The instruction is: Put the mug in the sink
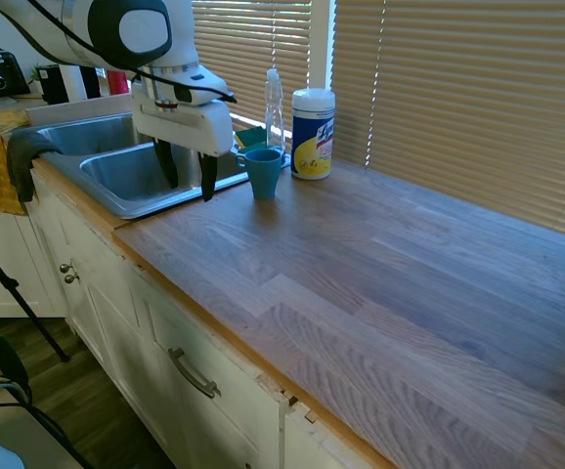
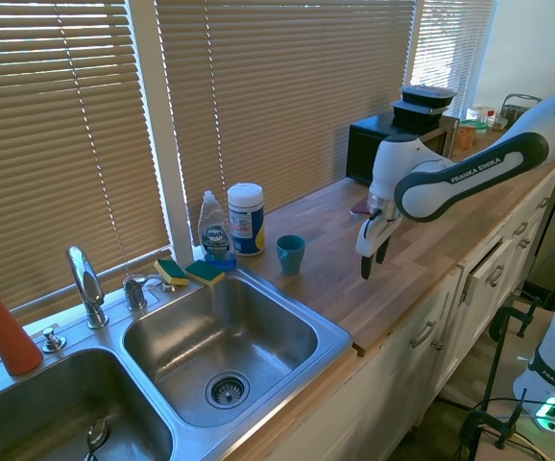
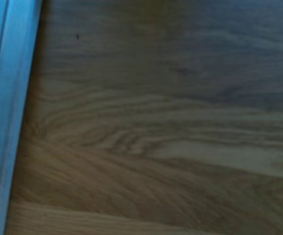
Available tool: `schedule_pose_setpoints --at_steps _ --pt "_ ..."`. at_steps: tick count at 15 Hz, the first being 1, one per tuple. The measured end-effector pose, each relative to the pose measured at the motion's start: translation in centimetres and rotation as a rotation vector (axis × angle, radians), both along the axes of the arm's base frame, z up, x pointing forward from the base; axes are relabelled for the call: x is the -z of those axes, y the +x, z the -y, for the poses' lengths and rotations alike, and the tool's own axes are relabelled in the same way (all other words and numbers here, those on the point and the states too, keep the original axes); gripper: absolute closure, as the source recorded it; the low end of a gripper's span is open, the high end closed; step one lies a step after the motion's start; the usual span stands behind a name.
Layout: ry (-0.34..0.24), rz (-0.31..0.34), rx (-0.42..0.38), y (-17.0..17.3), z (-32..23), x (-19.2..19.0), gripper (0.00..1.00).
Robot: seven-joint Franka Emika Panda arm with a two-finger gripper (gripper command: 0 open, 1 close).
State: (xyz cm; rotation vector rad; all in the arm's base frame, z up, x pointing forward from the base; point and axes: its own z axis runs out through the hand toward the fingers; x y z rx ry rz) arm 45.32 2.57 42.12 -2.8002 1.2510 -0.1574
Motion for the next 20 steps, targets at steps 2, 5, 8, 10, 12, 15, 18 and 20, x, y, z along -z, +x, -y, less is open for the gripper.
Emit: schedule_pose_setpoints --at_steps 2,5,8,10,12,15,18,20 --pt "0.008 0.029 0.023 1.8 -0.2 -1.6 0.00" --pt "0.027 0.071 0.065 5.6 -0.5 -2.9 0.00" --pt "0.044 0.105 0.131 9.1 -0.8 -4.1 0.00" --pt "0.049 0.121 0.180 11.2 -0.7 -4.7 0.00" --pt "0.040 0.118 0.227 13.2 -0.1 -4.4 0.00" --pt "0.039 0.096 0.266 15.9 1.1 -3.1 0.00" --pt "0.039 0.067 0.282 18.5 1.5 -1.9 0.00" --pt "0.037 0.044 0.288 20.0 1.7 -0.5 0.00"
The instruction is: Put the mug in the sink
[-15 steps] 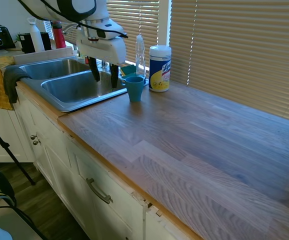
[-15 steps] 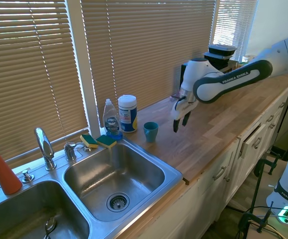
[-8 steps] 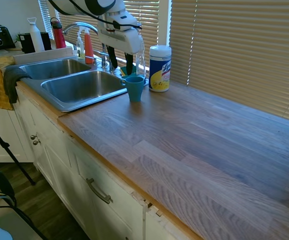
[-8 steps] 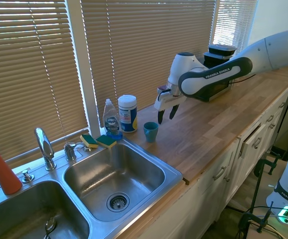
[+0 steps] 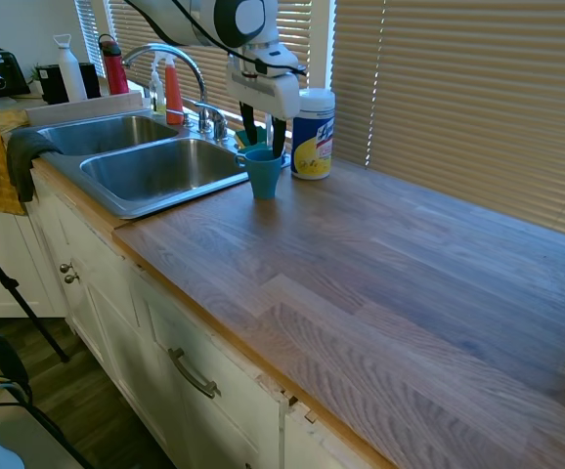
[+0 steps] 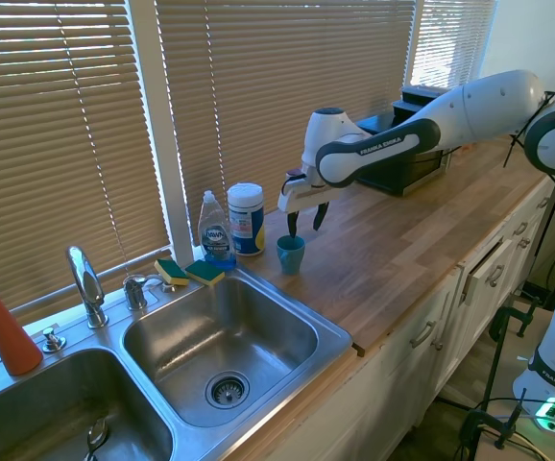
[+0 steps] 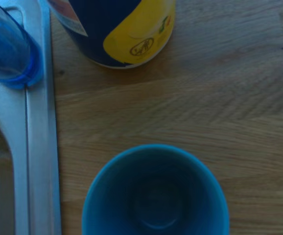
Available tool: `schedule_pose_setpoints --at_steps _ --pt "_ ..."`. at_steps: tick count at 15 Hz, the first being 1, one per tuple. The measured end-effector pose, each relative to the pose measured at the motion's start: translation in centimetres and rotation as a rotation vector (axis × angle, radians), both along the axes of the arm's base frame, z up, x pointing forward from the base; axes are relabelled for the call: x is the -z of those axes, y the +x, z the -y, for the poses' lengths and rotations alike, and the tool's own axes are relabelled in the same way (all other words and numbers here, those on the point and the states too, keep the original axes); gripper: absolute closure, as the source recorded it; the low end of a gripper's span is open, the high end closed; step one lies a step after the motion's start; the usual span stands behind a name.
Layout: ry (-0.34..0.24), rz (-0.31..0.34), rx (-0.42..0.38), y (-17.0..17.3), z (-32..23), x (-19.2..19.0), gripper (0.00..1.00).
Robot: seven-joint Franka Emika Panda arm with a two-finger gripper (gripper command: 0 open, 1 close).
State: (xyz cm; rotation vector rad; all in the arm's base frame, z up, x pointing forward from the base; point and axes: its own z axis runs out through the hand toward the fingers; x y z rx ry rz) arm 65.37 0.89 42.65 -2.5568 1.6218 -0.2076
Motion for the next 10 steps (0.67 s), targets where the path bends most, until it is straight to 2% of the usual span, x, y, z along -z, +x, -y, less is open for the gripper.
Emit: schedule_pose_setpoints --at_steps 5,6,10 --pt "0.016 -0.059 0.016 2.5 0.4 4.0 0.00" --pt "0.022 -0.069 0.019 2.8 0.4 4.9 1.00" --pt "0.056 -0.099 0.030 3.2 0.2 7.2 1.00"
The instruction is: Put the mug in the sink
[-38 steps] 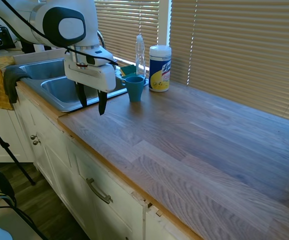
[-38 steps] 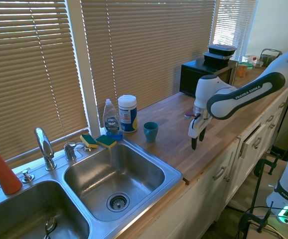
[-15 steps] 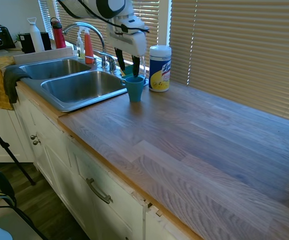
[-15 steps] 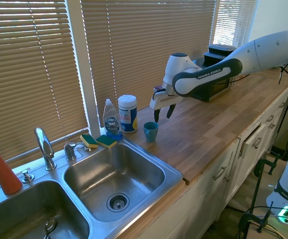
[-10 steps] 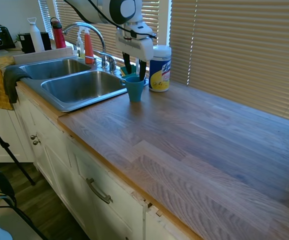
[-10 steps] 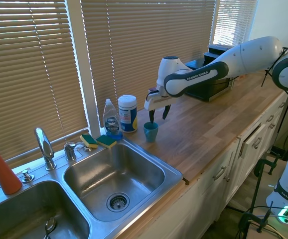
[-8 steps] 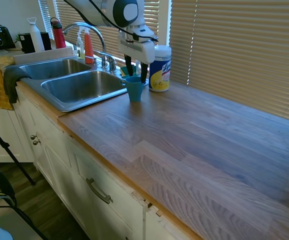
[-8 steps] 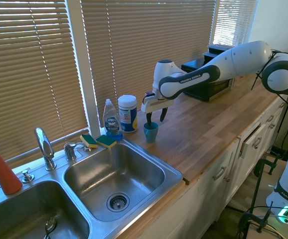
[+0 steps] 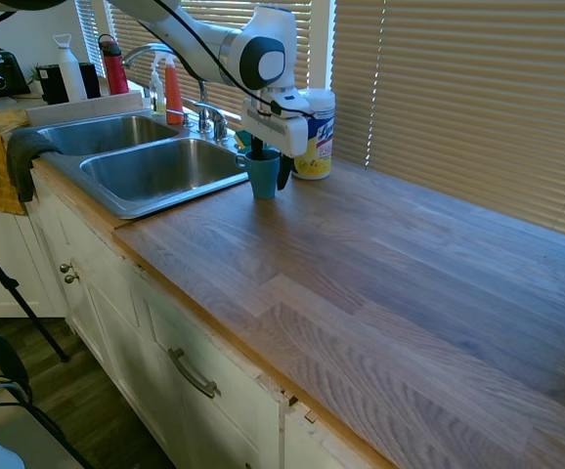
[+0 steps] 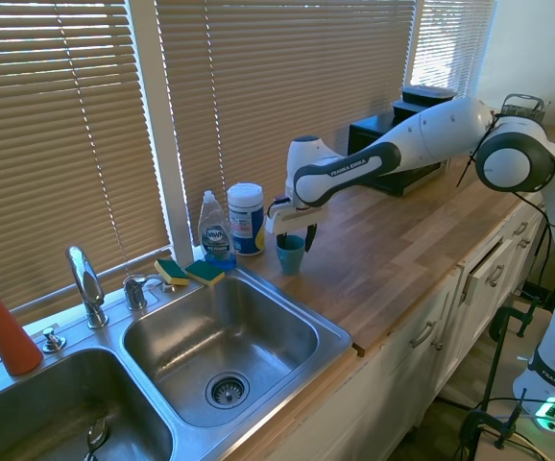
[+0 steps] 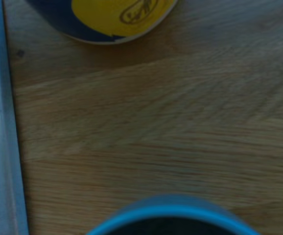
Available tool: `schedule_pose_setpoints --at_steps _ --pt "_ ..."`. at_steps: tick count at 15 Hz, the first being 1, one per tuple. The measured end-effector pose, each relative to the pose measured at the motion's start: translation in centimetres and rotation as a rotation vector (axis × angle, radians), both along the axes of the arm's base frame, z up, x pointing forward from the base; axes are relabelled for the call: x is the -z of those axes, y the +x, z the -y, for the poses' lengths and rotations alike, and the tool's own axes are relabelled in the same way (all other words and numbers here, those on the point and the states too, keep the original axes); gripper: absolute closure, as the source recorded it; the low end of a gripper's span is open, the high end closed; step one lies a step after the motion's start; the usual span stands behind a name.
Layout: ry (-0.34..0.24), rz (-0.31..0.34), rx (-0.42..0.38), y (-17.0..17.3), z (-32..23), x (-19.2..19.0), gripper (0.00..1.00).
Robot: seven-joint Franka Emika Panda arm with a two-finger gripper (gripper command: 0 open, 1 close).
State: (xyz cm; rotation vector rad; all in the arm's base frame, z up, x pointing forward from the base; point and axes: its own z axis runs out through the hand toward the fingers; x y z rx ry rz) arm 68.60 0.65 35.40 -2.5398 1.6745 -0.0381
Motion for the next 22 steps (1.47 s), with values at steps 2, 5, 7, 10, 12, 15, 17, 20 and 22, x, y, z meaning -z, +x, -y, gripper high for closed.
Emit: schedule_pose_setpoints --at_steps 2,5,7,10,12,15,17,20,22 --pt "0.013 -0.004 -0.002 0.1 -0.1 0.5 1.00" --pt "0.019 -0.002 -0.001 0.1 -0.1 0.6 1.00" --pt "0.024 0.003 -0.001 0.2 -0.3 0.8 1.00" --pt "0.025 0.000 -0.006 0.3 -0.8 1.4 1.00" --pt "0.025 -0.001 -0.008 0.3 -0.9 1.5 1.00" --pt "0.024 0.005 -0.005 0.4 -0.7 1.5 1.00" --pt "0.022 0.009 -0.008 0.4 -0.7 1.5 1.00" --pt "0.019 0.023 -0.043 0.3 -0.8 1.4 1.00" --pt "0.017 0.044 -0.074 0.1 -1.3 0.7 1.00"
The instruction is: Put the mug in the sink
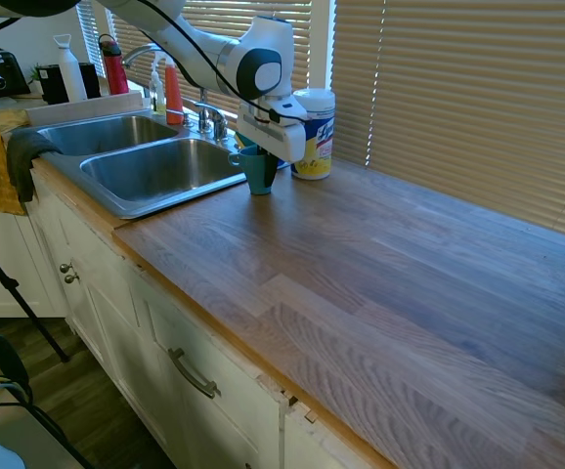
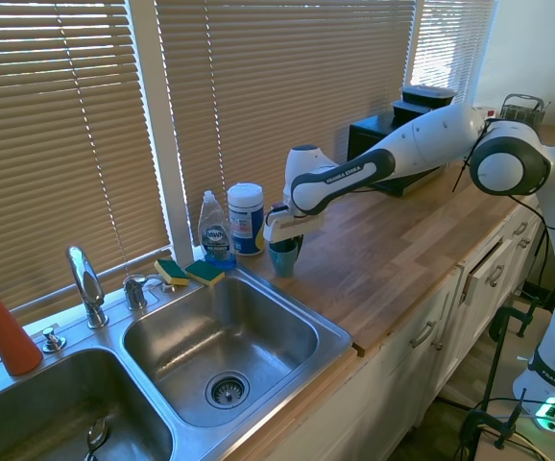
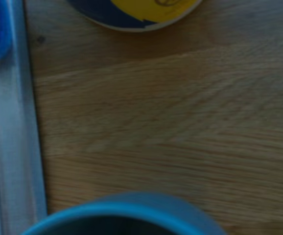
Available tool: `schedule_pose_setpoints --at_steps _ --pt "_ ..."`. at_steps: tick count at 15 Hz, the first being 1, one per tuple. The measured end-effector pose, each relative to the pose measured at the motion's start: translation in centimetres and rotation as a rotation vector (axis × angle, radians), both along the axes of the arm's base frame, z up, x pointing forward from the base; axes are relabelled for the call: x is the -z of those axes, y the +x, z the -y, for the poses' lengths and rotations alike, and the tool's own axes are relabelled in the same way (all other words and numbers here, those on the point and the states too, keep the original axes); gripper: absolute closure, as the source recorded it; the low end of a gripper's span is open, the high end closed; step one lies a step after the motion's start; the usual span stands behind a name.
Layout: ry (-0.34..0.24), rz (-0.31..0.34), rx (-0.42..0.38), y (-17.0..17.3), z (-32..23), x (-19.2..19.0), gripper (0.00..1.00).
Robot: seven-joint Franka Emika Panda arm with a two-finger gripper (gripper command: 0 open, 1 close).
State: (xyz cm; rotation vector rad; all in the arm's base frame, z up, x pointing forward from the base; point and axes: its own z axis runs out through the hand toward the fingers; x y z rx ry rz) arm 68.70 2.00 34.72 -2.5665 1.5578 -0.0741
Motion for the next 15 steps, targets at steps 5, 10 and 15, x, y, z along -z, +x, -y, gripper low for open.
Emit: schedule_pose_setpoints --at_steps 5,10,15 --pt "0.038 0.075 -0.097 -2.1 -4.2 -4.5 1.00" --pt "0.081 0.103 -0.207 -4.7 -14.3 -9.9 1.00" --pt "0.096 0.094 -0.253 -4.4 -20.2 -9.3 1.00"
